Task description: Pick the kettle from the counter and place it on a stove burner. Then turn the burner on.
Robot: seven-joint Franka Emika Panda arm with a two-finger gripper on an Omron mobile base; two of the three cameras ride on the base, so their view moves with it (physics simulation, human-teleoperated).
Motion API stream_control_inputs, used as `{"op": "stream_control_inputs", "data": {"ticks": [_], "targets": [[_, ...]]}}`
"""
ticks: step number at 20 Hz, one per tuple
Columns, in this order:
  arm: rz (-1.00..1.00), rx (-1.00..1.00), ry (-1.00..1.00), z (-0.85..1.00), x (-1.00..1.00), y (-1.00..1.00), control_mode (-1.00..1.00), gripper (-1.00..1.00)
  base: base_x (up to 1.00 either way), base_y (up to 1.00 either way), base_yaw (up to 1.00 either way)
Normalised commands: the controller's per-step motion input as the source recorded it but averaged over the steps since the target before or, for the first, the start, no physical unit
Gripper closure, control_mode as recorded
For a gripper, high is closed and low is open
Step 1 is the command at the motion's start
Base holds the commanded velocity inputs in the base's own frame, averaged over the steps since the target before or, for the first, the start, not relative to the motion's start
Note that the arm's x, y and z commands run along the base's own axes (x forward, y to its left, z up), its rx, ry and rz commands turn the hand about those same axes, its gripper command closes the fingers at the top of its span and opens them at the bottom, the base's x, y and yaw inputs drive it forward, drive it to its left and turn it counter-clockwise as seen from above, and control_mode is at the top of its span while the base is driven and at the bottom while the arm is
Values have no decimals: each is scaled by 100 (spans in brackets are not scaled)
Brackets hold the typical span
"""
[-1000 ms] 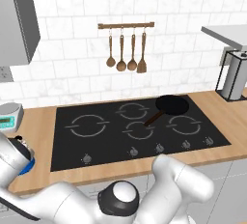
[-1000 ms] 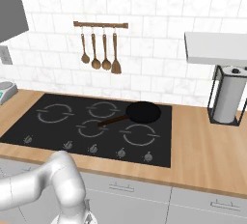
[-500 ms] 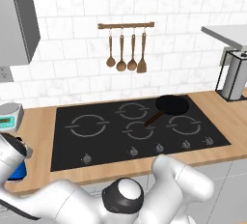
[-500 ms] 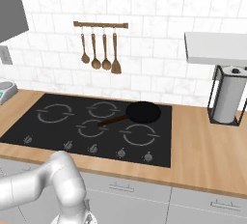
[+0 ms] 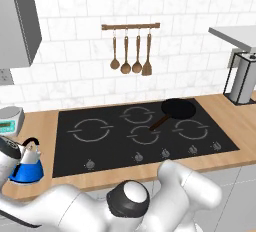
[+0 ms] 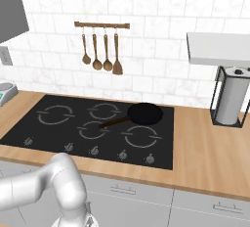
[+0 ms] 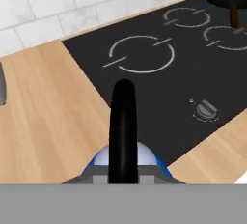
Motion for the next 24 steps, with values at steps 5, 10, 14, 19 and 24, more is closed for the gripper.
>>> {"op": "stream_control_inputs", "data": {"ticks": [5, 10, 14, 19, 24], "targets": [[-25, -19, 0, 28, 0, -71, -100, 100, 0, 0, 0], [-18, -18, -4, 20, -5, -69, -100, 100, 0, 0, 0], [-9, -11, -6, 9, -3, -78, -100, 100, 0, 0, 0], [-3, -11, -11, 2, 0, -72, -100, 100, 0, 0, 0], [0, -13, -12, 16, 4, -53, -100, 100, 0, 0, 0]]}}
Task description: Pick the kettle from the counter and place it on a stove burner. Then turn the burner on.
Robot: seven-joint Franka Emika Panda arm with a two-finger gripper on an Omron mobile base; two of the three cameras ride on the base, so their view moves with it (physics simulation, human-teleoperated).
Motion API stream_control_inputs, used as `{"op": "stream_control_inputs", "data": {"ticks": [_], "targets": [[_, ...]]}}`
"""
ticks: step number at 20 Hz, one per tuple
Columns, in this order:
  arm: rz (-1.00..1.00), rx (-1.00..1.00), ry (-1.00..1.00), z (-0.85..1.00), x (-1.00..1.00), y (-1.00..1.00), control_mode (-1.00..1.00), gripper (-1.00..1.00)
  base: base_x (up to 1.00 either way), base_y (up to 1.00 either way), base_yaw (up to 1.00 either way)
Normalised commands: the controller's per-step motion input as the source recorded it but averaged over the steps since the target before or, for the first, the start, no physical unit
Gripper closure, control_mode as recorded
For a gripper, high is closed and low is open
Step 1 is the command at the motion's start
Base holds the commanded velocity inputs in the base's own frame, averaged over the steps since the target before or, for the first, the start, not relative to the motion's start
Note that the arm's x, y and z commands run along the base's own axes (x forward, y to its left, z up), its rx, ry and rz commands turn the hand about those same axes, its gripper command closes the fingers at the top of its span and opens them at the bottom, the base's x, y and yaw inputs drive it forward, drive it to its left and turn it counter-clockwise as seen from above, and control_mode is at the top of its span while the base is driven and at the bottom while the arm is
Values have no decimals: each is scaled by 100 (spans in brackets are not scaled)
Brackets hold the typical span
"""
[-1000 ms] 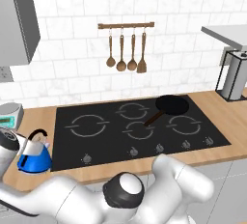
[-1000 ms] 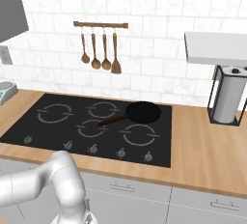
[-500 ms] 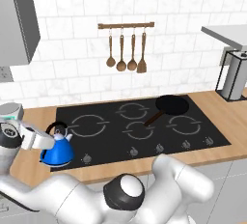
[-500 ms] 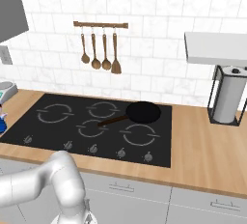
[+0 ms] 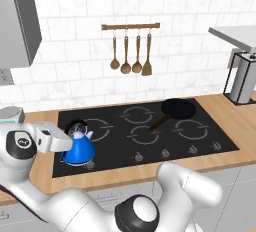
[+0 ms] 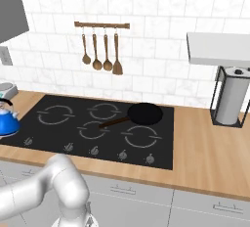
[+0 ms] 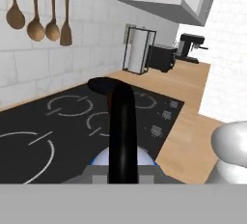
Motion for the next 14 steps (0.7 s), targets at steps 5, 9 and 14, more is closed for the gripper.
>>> {"op": "stream_control_inputs", "data": {"ticks": [5, 9, 14], "targets": [[0, -7, -6, 28, 5, -44, -100, 100, 0, 0, 0], [0, -2, 0, 14, 5, -38, -100, 100, 0, 0, 0], [0, -1, 0, 0, 18, -25, -100, 100, 0, 0, 0]]}}
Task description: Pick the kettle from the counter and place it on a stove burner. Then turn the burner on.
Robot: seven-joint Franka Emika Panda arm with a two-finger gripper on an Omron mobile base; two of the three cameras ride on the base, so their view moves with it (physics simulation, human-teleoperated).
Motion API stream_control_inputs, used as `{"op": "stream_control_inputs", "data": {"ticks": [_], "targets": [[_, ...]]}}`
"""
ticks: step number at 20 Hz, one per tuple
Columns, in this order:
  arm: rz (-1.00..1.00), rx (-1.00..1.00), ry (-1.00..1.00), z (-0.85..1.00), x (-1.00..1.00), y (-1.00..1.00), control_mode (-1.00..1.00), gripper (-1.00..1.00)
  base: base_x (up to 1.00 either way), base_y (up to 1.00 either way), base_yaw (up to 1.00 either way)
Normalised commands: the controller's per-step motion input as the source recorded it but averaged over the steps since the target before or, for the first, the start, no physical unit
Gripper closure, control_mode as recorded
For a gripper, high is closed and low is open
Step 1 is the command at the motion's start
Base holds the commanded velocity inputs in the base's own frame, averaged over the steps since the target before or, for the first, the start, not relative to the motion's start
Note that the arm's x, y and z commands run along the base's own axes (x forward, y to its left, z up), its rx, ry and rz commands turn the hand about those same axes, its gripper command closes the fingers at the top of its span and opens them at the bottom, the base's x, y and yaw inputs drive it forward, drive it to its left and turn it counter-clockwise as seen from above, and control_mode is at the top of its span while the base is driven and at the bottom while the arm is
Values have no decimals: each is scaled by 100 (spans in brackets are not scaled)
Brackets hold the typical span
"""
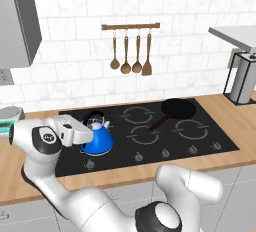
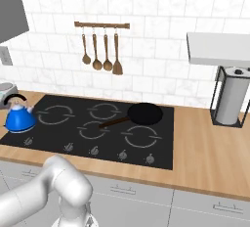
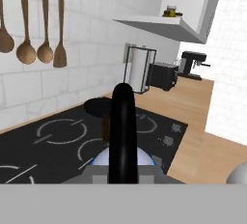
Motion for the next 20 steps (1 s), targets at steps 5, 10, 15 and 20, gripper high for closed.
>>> {"op": "stream_control_inputs", "data": {"ticks": [5, 10, 15, 20], "targets": [[2, -4, 0, 0, 46, -16, -100, 100, 0, 0, 0], [5, -4, 0, 0, 53, -8, -100, 100, 0, 0, 0], [6, -3, 0, -4, 46, 0, -100, 100, 0, 0, 0], [6, -1, 0, -9, 28, 0, -100, 100, 0, 0, 0]]}}
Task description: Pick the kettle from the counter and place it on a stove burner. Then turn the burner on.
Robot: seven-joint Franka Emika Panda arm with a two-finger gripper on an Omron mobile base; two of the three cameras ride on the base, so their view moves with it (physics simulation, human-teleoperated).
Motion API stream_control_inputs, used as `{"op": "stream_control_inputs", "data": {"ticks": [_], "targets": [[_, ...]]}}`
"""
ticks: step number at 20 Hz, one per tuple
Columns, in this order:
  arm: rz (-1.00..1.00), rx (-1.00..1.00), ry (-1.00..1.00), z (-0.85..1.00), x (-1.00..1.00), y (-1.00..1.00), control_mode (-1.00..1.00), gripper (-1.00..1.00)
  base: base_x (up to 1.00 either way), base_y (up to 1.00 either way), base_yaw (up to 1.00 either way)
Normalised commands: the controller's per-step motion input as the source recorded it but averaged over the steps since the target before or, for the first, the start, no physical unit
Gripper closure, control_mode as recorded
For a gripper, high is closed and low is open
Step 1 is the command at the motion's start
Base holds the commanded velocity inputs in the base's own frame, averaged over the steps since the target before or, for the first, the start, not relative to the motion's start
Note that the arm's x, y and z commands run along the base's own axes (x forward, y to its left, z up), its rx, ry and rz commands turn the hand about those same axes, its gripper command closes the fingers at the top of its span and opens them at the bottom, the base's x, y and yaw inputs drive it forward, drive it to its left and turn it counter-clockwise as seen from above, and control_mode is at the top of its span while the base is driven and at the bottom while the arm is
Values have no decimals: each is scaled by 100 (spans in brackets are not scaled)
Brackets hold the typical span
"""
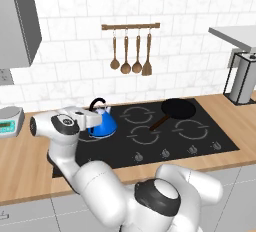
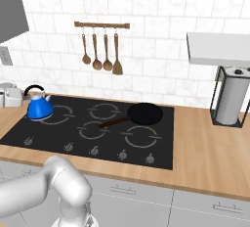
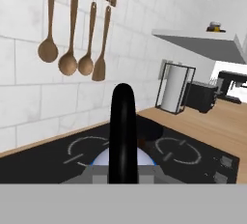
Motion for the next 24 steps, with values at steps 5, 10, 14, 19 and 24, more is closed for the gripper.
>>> {"op": "stream_control_inputs", "data": {"ticks": [5, 10, 14, 19, 24], "targets": [[6, 0, 0, -20, 31, 0, -100, 100, 0, 0, 0], [4, 0, 0, -17, 35, 0, -100, 100, 0, 0, 0], [3, 0, 0, -17, 37, 8, -100, 100, 0, 0, 0], [0, 0, 0, -17, 36, 21, -100, 100, 0, 0, 0], [0, 0, 0, -12, 36, 20, -100, 100, 0, 0, 0]]}}
